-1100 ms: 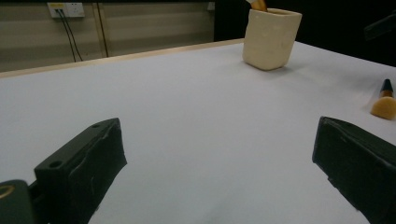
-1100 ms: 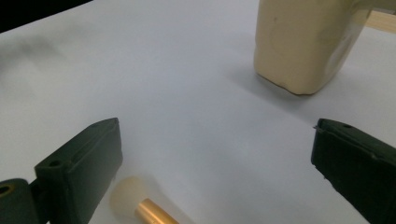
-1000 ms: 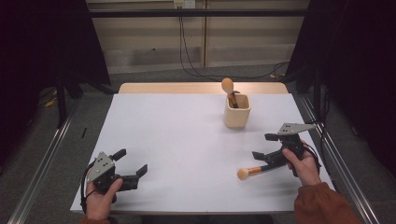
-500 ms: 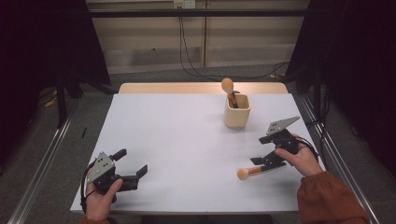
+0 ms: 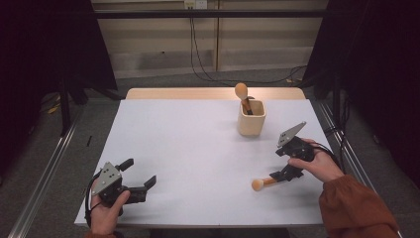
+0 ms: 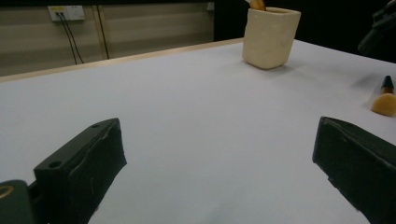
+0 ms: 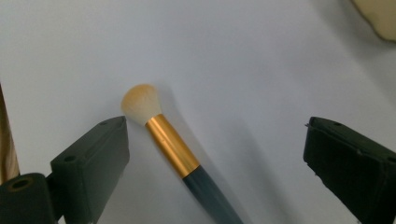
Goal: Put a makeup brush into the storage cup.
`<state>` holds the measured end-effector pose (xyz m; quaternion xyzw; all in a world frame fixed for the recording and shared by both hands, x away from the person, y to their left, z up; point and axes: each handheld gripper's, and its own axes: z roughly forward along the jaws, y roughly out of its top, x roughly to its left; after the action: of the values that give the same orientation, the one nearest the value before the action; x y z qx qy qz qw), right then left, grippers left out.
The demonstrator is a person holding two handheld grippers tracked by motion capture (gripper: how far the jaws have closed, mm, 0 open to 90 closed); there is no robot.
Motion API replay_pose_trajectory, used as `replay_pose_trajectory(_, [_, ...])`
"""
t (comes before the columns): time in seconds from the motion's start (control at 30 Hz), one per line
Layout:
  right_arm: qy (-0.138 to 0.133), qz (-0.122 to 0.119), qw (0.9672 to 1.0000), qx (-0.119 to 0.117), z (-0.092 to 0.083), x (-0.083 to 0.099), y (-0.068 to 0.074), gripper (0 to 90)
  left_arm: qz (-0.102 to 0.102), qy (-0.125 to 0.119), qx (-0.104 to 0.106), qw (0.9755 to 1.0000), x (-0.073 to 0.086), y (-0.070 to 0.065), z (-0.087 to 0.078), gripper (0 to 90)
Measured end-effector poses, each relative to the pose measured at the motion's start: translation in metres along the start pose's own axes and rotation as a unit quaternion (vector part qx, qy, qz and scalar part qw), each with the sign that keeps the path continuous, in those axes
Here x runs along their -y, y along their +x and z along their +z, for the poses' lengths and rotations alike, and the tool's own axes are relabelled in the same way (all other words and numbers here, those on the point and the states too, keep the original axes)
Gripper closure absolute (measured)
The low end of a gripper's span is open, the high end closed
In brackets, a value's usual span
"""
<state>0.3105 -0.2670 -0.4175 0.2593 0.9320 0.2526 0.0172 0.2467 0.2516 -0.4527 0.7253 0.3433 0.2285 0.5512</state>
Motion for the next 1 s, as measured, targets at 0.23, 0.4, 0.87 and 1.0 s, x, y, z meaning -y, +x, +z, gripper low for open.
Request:
replay_pose_trajectory(0.23, [0.043, -0.019, 0.9989, -0.007, 0.006, -0.003, 0.002, 5.0, 0.002, 0.007, 0.005, 1.0, 0.0, -0.002, 0.002, 2.1])
replay_pose_trajectory(0.4, [0.069, -0.025, 0.9973, -0.006, 0.009, -0.003, 0.002, 4.8, 0.002, 0.006, 0.003, 1.0, 0.0, -0.001, 0.002, 2.1])
replay_pose_trajectory(0.87, [0.127, -0.081, 0.9883, -0.024, 0.034, -0.008, 0.012, 30.5, 0.002, 0.006, 0.001, 1.0, 0.0, -0.001, 0.002, 2.1])
replay_pose_trajectory(1.0, [0.135, -0.086, 0.9868, -0.029, 0.04, -0.007, 0.011, 38.8, 0.001, 0.006, 0.001, 1.0, 0.0, -0.001, 0.002, 2.1])
